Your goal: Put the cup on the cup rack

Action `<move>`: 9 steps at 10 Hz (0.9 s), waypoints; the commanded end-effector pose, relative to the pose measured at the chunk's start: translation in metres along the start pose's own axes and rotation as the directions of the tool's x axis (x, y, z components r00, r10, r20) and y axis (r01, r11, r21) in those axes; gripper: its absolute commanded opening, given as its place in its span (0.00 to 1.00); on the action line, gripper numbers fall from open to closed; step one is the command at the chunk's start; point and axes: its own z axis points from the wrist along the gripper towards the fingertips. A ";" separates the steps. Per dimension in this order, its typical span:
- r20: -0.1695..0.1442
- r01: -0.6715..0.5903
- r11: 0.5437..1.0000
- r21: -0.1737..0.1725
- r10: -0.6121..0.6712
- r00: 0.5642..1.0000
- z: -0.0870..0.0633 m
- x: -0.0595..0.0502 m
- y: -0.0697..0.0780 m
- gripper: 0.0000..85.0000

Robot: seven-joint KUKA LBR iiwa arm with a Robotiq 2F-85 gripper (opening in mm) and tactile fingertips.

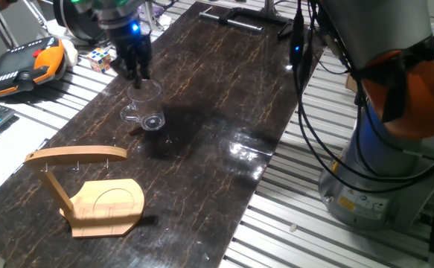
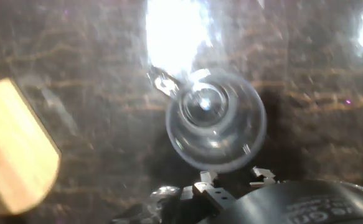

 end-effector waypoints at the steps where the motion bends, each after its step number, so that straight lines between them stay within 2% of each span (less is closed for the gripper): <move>1: 0.000 0.003 1.000 -0.015 -0.003 1.000 0.006 -0.002 0.002 0.42; 3: 0.030 0.001 1.000 -0.029 0.000 1.000 0.024 -0.004 0.012 0.42; 4: 0.036 -0.004 0.999 -0.033 0.006 0.999 0.028 -0.003 0.017 0.42; 5: 0.042 0.000 1.000 -0.021 0.000 0.999 0.031 -0.003 0.019 0.43; 6: 0.053 0.023 1.000 0.000 -0.023 0.998 0.034 -0.005 0.018 0.43; 9: 0.068 0.070 0.997 -0.010 -0.069 0.995 0.047 -0.009 0.013 0.41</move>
